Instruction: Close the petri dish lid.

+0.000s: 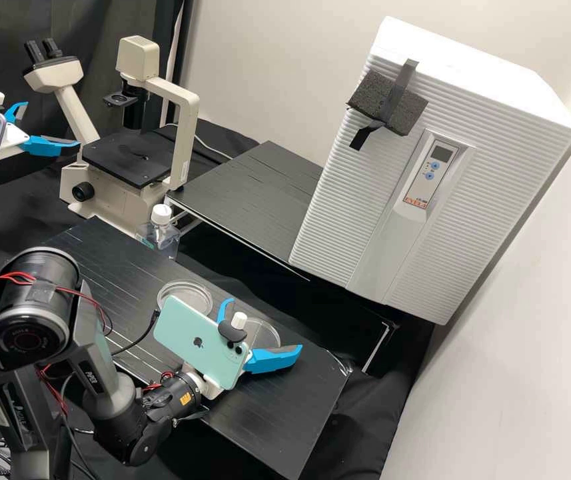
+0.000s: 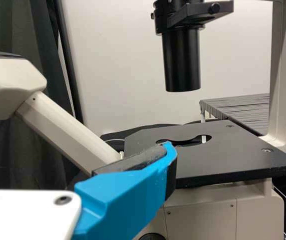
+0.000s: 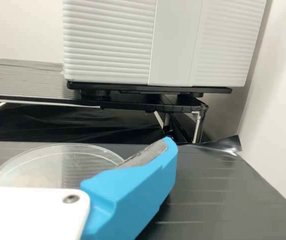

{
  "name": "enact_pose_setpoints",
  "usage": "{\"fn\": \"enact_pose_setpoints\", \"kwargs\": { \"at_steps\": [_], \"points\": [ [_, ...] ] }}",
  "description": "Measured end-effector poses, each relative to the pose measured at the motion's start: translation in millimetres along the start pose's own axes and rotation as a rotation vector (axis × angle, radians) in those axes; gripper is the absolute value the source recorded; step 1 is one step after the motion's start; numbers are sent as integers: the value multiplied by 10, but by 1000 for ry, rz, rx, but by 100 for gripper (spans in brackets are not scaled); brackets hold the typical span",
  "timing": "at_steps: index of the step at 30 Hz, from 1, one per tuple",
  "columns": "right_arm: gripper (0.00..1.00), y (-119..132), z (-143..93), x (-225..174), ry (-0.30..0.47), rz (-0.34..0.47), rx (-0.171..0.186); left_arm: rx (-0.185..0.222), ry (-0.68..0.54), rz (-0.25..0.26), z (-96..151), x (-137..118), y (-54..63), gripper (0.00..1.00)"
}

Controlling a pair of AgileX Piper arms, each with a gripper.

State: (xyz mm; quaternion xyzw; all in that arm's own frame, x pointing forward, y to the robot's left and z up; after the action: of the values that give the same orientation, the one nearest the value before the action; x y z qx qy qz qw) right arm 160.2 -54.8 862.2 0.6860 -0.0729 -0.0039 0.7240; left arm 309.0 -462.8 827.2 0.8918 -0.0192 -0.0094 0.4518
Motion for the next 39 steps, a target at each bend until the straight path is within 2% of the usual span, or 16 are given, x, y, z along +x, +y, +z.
{"fn": "enact_pose_setpoints", "kwargs": {
  "at_steps": [18, 22, 29, 33, 35, 36, 39],
  "points": [
    [0, 8, 6, 14, -4, 7, 5, 0, 0, 0, 0, 0, 0, 100],
    [0, 27, -3, 22, 4, 9, 34, 0, 0, 0, 0, 0, 0, 100],
    [0, 111, -46, -6, 13, 33, 126, 0, 0, 0, 0, 0, 0, 100],
    [0, 120, -81, -21, 14, 26, 152, 0, 0, 0, 0, 0, 0, 100],
    [0, 121, -81, -22, 12, 25, 153, 0, 0, 0, 0, 0, 0, 100],
    [100, 121, -81, -22, 12, 25, 153, 0, 0, 0, 0, 0, 0, 100],
    [100, 121, -81, -22, 12, 25, 153, 0, 0, 0, 0, 0, 0, 100]
  ]
}}
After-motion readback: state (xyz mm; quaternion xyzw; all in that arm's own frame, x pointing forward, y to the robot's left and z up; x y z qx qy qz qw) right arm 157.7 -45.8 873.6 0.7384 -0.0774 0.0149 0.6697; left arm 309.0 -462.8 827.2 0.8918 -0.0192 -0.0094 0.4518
